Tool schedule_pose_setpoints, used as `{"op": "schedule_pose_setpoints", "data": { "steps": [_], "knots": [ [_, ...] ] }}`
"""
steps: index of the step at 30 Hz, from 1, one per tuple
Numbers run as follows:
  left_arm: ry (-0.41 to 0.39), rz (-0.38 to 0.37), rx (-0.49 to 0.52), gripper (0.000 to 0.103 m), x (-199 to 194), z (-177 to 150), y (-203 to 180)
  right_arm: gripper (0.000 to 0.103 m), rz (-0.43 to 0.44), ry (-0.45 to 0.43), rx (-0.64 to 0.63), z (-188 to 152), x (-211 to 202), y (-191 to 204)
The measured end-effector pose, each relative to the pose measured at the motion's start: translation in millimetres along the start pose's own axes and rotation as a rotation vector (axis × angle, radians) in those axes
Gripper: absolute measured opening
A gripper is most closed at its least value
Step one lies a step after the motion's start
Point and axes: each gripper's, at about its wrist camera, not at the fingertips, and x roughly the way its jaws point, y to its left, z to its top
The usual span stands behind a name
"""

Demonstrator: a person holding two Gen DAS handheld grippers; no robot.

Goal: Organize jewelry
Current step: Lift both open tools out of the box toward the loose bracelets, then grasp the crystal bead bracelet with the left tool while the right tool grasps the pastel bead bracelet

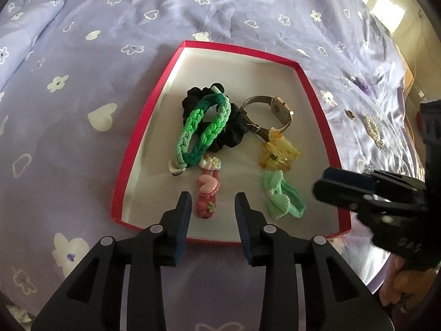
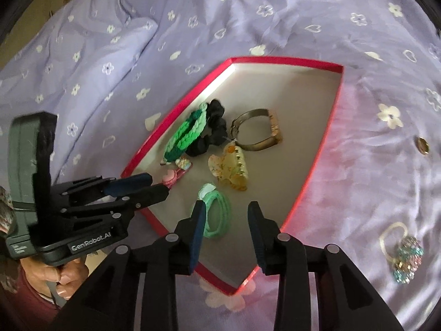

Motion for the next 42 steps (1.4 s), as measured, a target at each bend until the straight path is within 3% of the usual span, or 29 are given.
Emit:
{"op": "schedule_pose_setpoints", "data": {
  "steps": [10, 18, 34, 42],
  "knots": [
    [-0.041, -0.037, 0.005, 0.03, -18.1, 3.9, -15.5, 0.035, -0.023, -0.126, 0.124, -28.9, -60.0, -37.6],
    [-0.074, -0.108, 0.073, 0.038, -34.3, 5.7, -62.9, 0.036, -0.112, -0.21, 0.264, -66.3, -113.2, -96.2],
    [-0.017, -0.211, 0.261, 0.038, -21.8, -4.0, -176.7, 0.036, -0.29, -0.321, 0.491, -144.1, -196.5, -191.6],
    [0.013, -0.218, 0.329, 0.038, -0.6, 0.9, -217.6, 0.033, -0.351, -0.338, 0.54, -152.3, -203.6, -222.4]
  ]
}}
